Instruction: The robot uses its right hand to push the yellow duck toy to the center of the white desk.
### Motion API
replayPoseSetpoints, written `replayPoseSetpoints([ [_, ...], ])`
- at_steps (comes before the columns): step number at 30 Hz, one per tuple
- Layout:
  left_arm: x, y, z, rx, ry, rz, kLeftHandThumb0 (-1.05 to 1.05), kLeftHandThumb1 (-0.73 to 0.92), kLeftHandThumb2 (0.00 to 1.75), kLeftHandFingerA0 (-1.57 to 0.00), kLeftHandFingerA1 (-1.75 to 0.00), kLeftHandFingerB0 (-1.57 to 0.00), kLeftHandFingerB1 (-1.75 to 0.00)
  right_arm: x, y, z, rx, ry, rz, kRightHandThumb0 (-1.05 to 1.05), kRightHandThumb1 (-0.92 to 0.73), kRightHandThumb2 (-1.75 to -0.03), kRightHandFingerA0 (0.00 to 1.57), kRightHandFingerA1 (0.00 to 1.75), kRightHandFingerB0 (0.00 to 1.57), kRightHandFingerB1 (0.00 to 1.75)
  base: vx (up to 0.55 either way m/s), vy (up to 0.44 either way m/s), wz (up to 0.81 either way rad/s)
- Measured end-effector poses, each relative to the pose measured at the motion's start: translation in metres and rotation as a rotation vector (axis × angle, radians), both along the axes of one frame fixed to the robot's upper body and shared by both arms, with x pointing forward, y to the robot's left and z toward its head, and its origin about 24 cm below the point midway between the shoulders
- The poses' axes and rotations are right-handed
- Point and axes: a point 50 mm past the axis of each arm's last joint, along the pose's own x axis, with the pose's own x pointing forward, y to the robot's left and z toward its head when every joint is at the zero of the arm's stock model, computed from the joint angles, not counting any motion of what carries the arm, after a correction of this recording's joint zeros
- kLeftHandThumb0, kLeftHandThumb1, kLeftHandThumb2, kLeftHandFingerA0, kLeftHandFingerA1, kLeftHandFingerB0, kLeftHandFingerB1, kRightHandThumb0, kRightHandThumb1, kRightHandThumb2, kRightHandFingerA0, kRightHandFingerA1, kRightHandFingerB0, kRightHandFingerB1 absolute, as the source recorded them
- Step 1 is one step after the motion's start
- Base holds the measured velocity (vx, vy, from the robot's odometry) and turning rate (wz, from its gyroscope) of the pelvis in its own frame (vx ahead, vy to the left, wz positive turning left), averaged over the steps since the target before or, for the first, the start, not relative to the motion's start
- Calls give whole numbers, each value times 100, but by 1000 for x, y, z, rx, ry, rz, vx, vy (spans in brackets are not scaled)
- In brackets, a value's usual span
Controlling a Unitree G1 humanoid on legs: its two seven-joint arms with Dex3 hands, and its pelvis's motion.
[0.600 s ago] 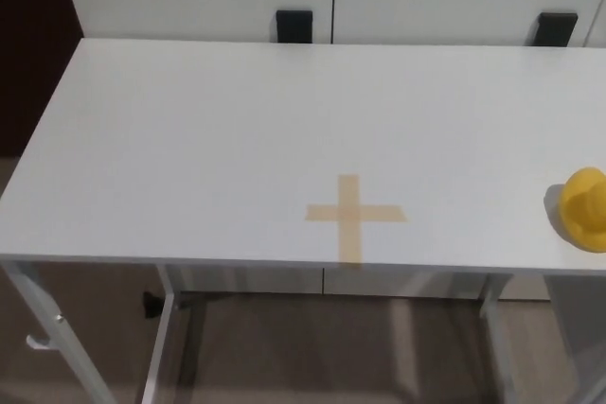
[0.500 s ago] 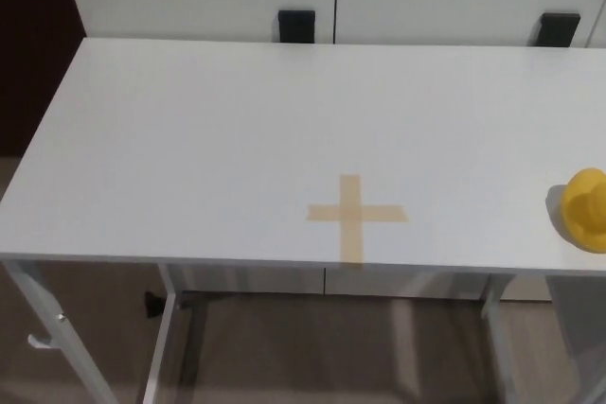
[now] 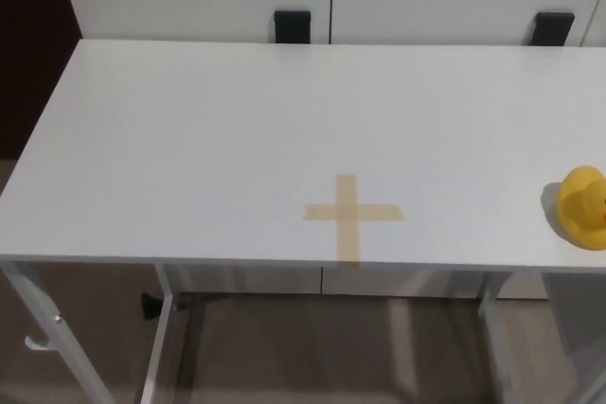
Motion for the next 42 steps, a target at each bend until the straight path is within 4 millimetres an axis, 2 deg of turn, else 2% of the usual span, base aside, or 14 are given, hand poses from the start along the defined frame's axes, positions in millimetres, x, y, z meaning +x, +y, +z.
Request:
replayPoseSetpoints([
  [2, 2, 0, 0, 0, -5, -2, -17, 61, 75, -89, -88, -87, -89, 17, -3, 19, -32, -68, 21, -74, -59, -100, 1, 33, 1, 25, 3, 2, 3],
  [3, 2, 0, 0, 0, -8, -2, -16, 60, 78, -89, -87, -89, -90, 25, -3, 27, -46, -98, 35, -78, -76, -65, 0, 44, 0, 33, 0, 0, 0],
  [5, 1, 0, 0, -1, -4, 1, -16, 60, 78, -89, -87, -89, -90, 40, 0, 37, -63, -145, 67, -78, -76, -65, 0, 44, 0, 33, 0, 0, 0],
  [6, 1, -1, 0, -3, -5, 1, -14, 60, 78, -90, -87, -86, -87, 53, 4, 50, -84, -194, 100, -41, -42, -103, 1, 54, 0, 53, 0, 0, 0],
  [8, 2, -1, 0, -3, -8, 1, -14, 60, 78, -90, -87, -86, -87, 62, 7, 58, -98, -225, 121, -41, -42, -103, 1, 54, 0, 53, 9, -1, 5],
  [9, -1, -1, -1, -3, 0, 6, -13, 56, 87, -90, -89, -88, -91, 78, 15, 66, -113, -256, 167, -78, -77, -63, 8, 58, 8, 46, 16, -1, -8],
  [15, 2, 0, 0, -4, -17, 14, -13, 57, 81, -90, -87, -90, -91, 125, 50, 90, -171, -331, 335, -71, -61, -95, 1, 39, 3, 32, 0, 0, 0],
  [17, 3, -1, 0, -5, -19, 14, -13, 57, 81, -90, -87, -90, -91, 141, 68, 91, -172, -334, 407, -71, -61, -95, 1, 39, 3, 32, 0, 0, 0],
  [18, 4, -1, 0, -6, -22, 13, -14, 66, 72, -86, -70, -83, -59, 145, 74, 91, -173, -332, 428, -71, -62, -98, 2, 39, 1, 27, -3, 3, 6],
  [31, 3, -2, -1, -5, -13, 4, -13, 66, 75, -85, -71, -83, -62, 184, 129, 71, -129, -281, 596, -75, -63, -98, 6, 46, 4, 35, 0, 0, 0],
  [32, 4, -2, -1, -5, -14, 3, -14, 65, 72, -88, -70, -84, -59, 185, 132, 69, -127, -274, 604, -37, -51, -107, 0, 50, 0, 50, 0, 0, 0],
  [37, 5, -2, 0, -5, -17, 2, -14, 65, 72, -88, -70, -84, -59, 191, 148, 45, -100, -188, 637, -37, -51, -107, 0, 50, 0, 50, 0, 0, 0],
  [38, 5, -2, 0, -5, -17, 2, -13, 64, 71, -89, -72, -87, -60, 192, 148, 44, -99, -183, 637, -65, -79, -63, 21, 36, 17, 29, 0, 0, 0],
  [42, 4, -2, -1, -5, -16, 2, -16, 68, 68, -87, -69, -84, -60, 192, 151, 37, -99, -155, 638, -66, -79, -63, 22, 39, 18, 31, 0, 0, 0],
])
